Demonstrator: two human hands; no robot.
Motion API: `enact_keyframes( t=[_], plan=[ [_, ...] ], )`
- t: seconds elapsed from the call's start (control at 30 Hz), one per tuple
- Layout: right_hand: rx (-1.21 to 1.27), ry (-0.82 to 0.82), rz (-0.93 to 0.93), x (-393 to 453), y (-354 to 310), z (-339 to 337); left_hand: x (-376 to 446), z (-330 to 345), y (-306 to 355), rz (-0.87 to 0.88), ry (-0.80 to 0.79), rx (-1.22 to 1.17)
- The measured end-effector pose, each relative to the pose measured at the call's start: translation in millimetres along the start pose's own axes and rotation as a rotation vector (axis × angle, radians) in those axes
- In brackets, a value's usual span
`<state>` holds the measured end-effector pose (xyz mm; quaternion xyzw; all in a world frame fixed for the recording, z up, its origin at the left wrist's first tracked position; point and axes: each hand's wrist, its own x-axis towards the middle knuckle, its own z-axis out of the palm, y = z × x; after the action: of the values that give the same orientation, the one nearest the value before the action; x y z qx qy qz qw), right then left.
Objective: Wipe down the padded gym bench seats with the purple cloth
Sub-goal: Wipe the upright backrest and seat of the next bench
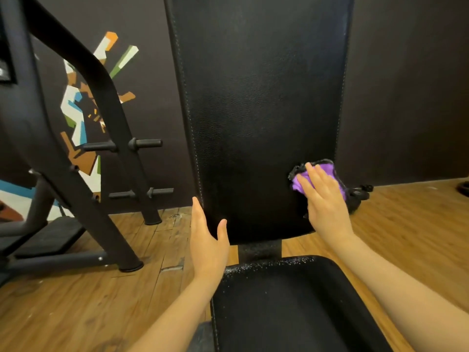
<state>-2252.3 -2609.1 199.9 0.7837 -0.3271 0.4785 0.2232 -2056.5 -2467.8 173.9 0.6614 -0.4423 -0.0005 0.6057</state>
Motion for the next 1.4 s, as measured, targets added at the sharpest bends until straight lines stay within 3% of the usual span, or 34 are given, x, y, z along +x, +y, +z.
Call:
enact_keyframes(
  t=[0.23,0.33,0.53,0.73,0.97,1.23,1.4],
  plan=[
    [-0.072,-0.273,-0.13,-48.9,9.5,-9.1,0.1,3.4,0.9,-0.001,0.0,0.043],
    [0.047,-0.173,-0.164,-12.3,-7.0,-30.2,-0.1,3.5,7.0,0.047,0.014,0.148],
    [0.057,0.015,-0.188,96.5,-46.7,-47.4,32.5,0.4,14.1,0.545,0.047,0.668],
    [0.093,0.001,-0.098,57.5,-60.9,-5.5,53.4,-3.8,11.0,0.618,0.045,0.893],
    [-0.153,-0.319,-0.397,-11.5,-30.3,-7.3,50.8,-5.0,14.3,0.617,0.028,0.919],
    [0.082,0.034,-0.328,108.4,-44.6,-50.7,47.6,-8.6,16.6,0.594,0.023,0.909],
    [0.059,0.025,-0.248,169.1,-69.7,-50.2,47.9,-10.7,14.9,0.615,0.034,0.942]
  ],
)
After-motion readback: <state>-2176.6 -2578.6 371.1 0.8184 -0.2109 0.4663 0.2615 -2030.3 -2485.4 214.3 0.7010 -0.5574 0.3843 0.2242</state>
